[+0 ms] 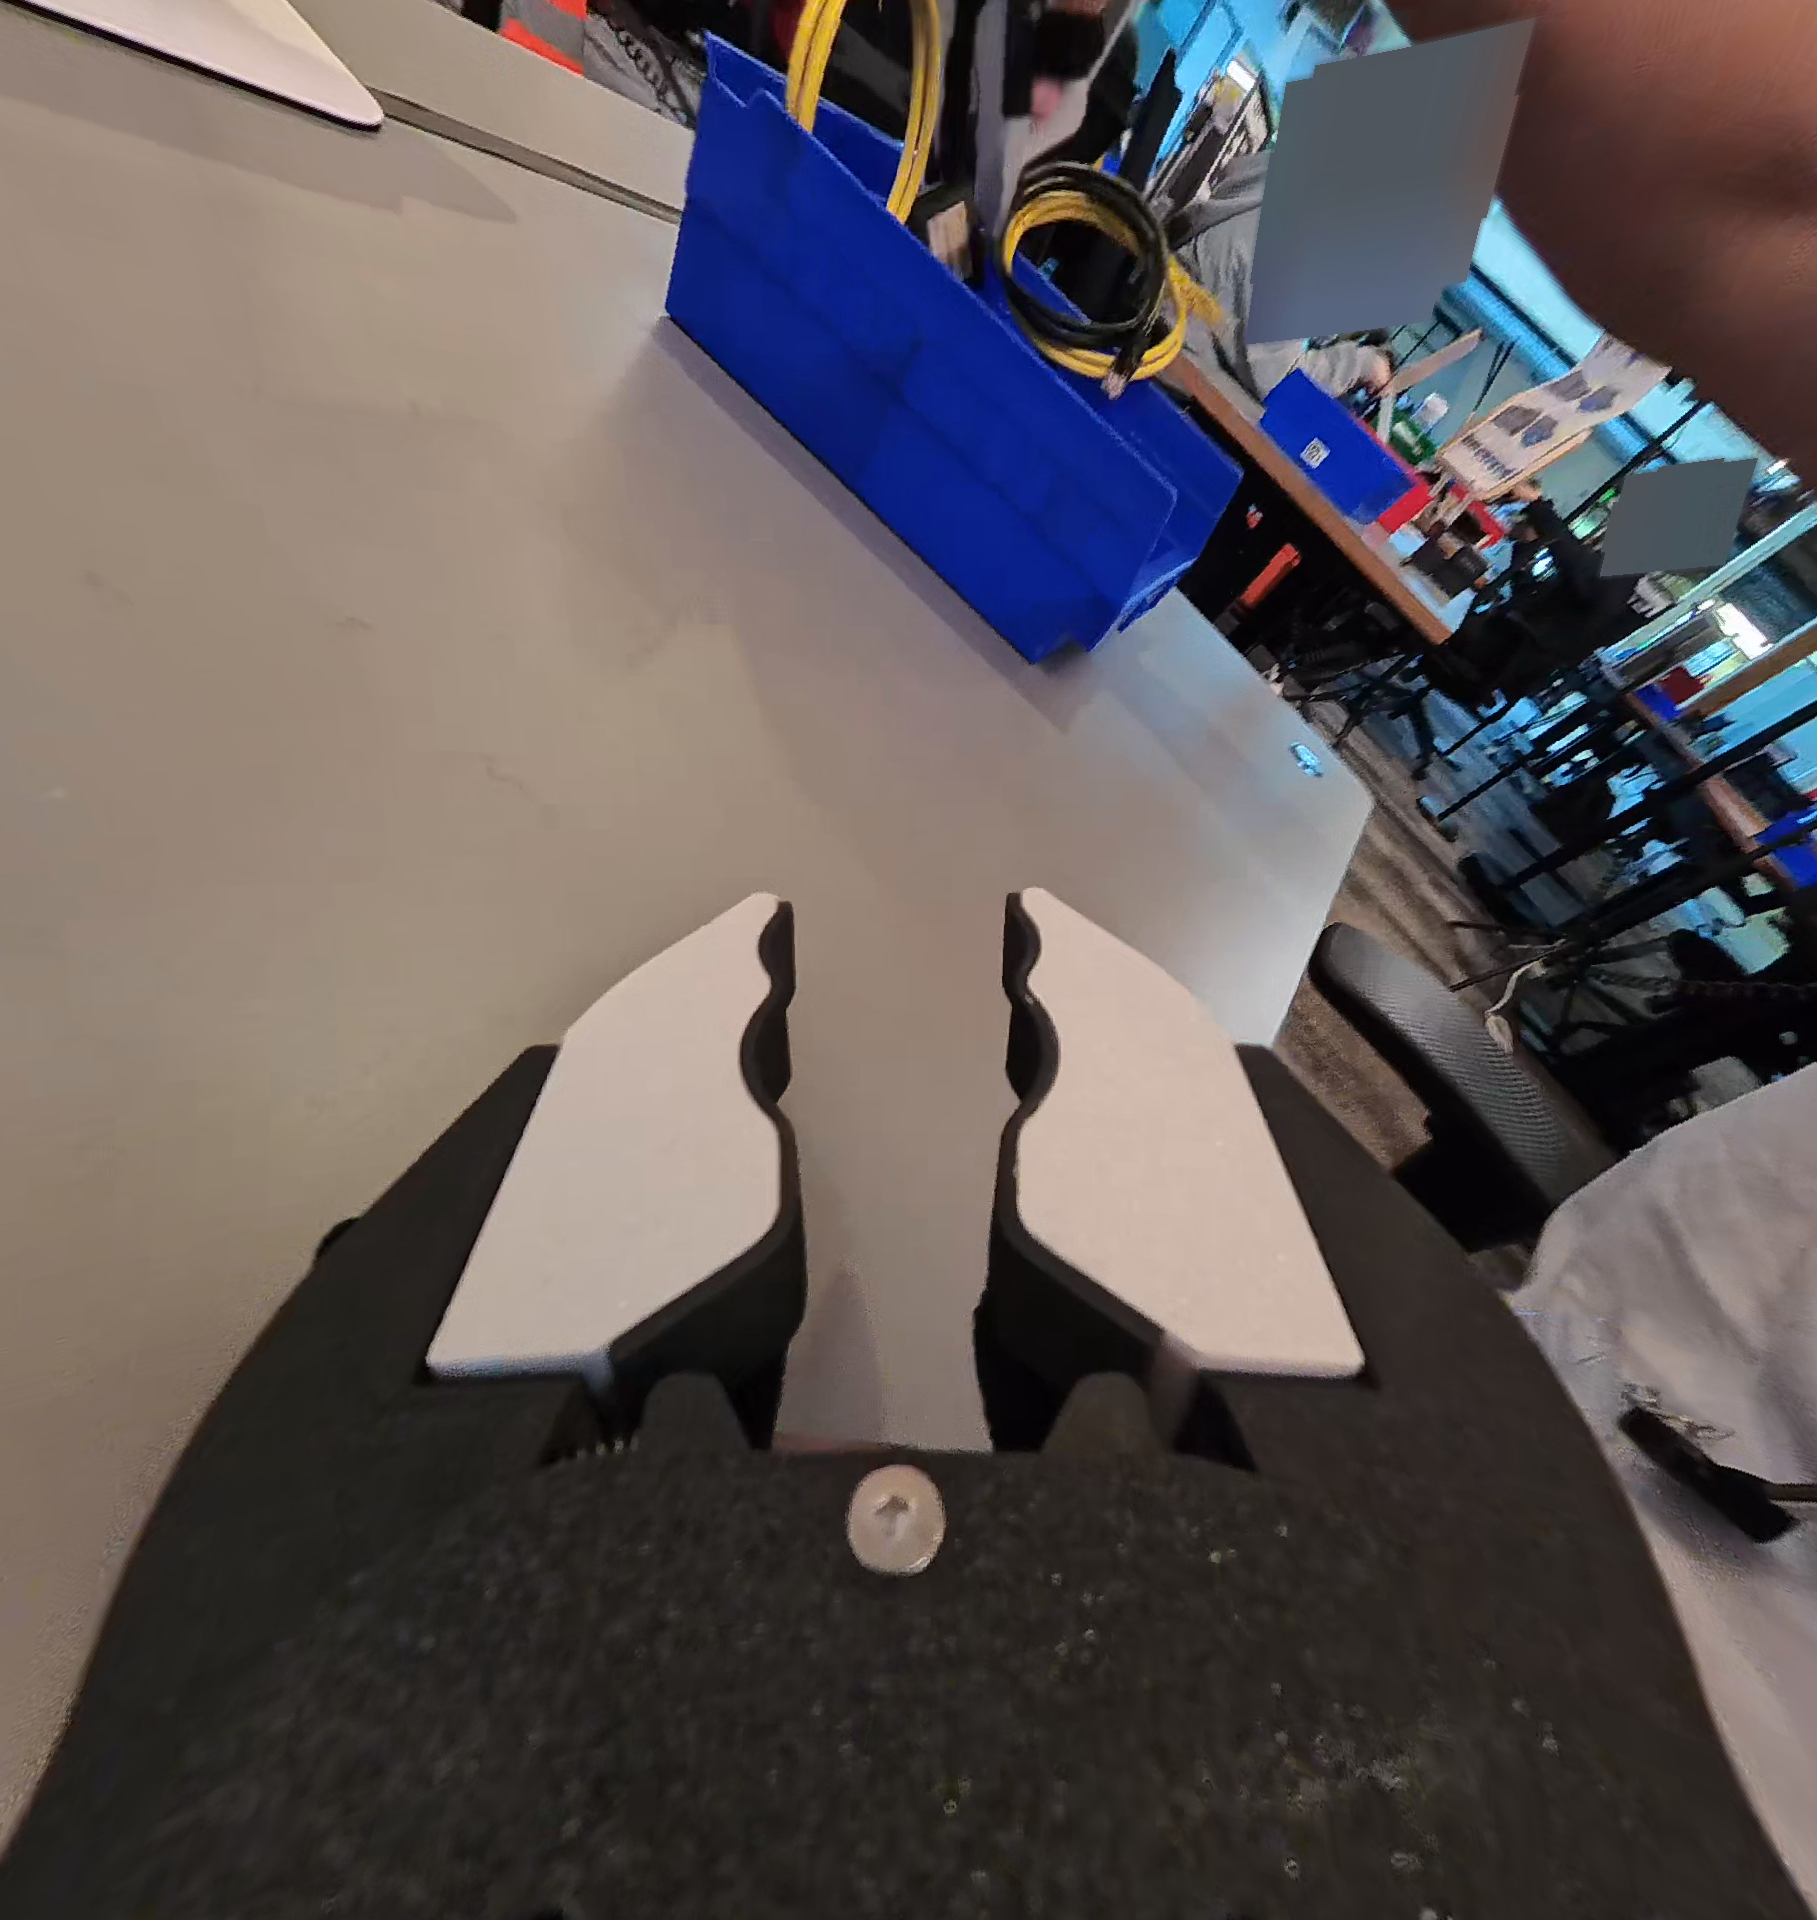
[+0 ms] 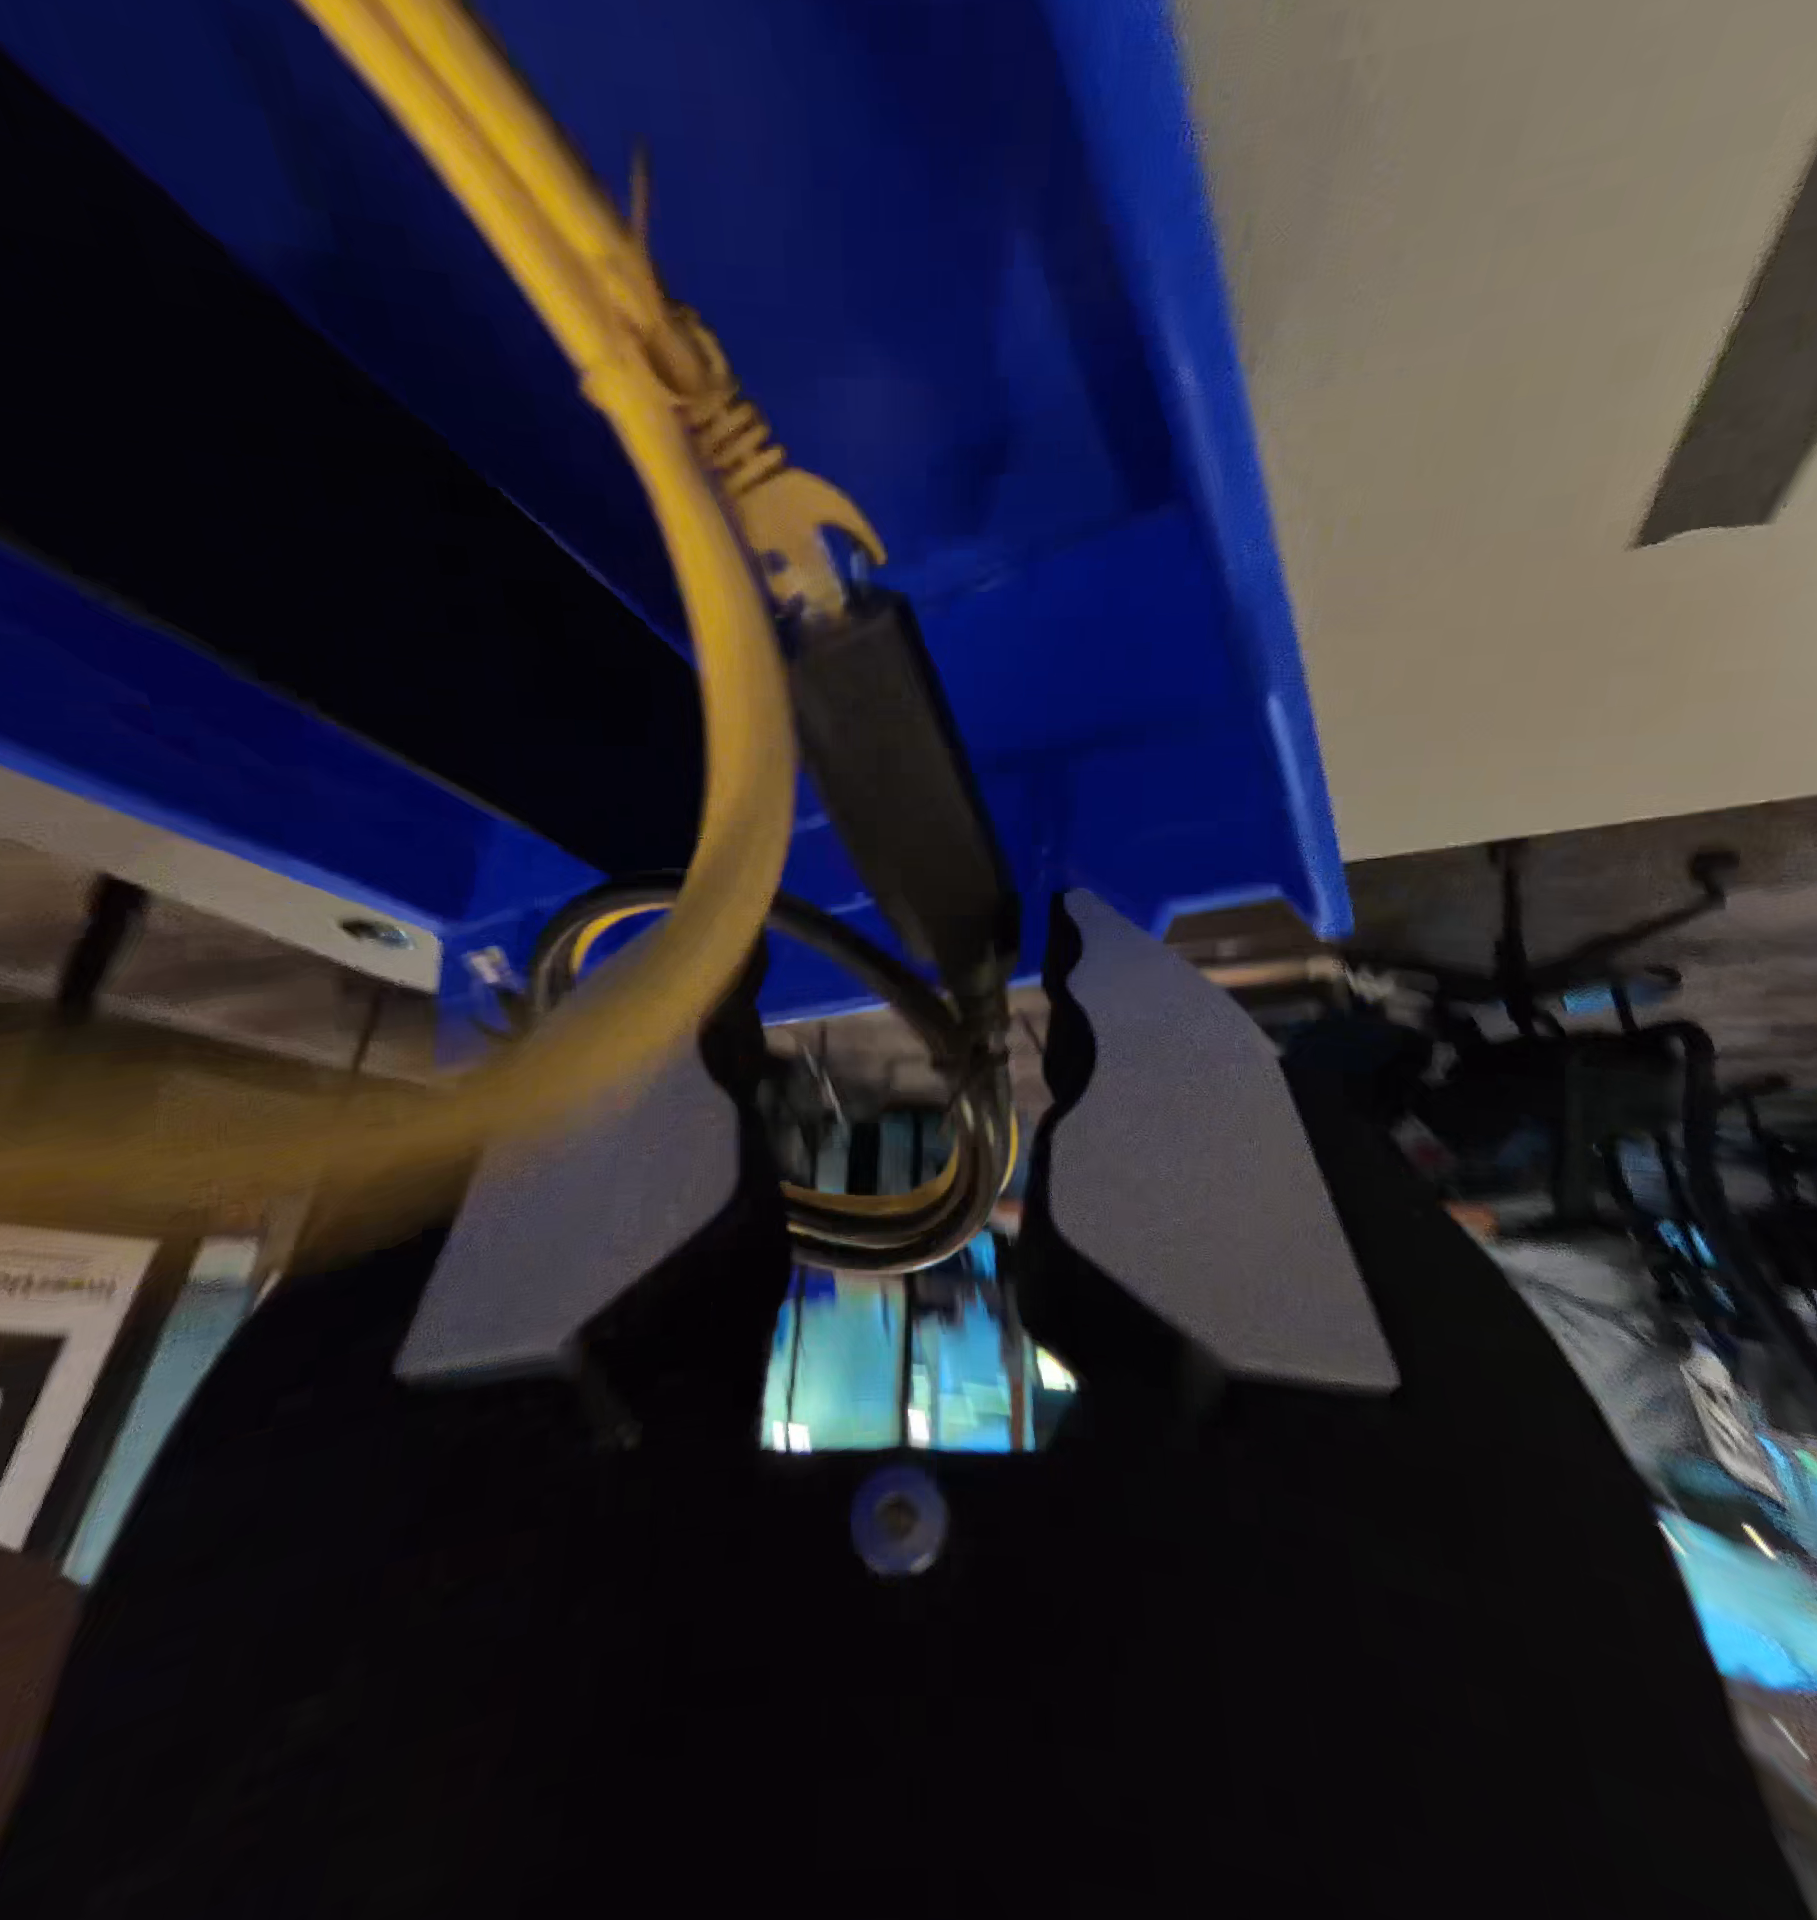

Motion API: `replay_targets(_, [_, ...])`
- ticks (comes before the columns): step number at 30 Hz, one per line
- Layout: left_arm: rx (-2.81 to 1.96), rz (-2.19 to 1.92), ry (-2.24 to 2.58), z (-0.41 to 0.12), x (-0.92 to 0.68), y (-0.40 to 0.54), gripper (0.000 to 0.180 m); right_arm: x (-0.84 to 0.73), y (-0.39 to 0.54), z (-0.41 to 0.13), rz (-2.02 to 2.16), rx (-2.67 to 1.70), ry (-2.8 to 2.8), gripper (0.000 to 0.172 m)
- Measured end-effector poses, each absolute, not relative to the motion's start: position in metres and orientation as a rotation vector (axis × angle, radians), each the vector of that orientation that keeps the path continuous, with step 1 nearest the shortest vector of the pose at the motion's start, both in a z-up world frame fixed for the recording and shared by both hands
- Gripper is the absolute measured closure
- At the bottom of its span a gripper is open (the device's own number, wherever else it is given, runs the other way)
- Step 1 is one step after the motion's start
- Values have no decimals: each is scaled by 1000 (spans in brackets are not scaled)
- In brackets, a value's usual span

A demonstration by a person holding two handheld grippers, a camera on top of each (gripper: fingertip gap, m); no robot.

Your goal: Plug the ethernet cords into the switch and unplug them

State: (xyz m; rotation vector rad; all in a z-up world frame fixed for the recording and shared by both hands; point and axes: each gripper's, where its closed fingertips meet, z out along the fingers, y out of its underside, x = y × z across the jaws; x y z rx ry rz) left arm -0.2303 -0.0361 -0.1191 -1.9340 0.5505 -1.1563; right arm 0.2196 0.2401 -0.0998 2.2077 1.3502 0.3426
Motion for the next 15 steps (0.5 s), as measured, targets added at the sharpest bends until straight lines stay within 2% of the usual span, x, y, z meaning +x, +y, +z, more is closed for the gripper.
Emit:
replay_targets(4, [-1928,-1252,500,-115,-231,-37,142,210,255,-35,270,2582,1522,103])
replay_targets(8, [-1923,-1273,512,-113,-230,-41,142,233,242,25,259,3010,1675,100])
replay_targets(10, [-1915,-1268,522,-111,-228,-43,142,256,218,28,219,3182,1709,100])
replay_targets(12, [-1915,-1276,532,-111,-227,-44,142,283,189,12,83,3379,1606,93])
replay_targets(15, [-1914,-1285,533,-111,-224,-45,142,306,149,-21,-613,3720,1089,70])
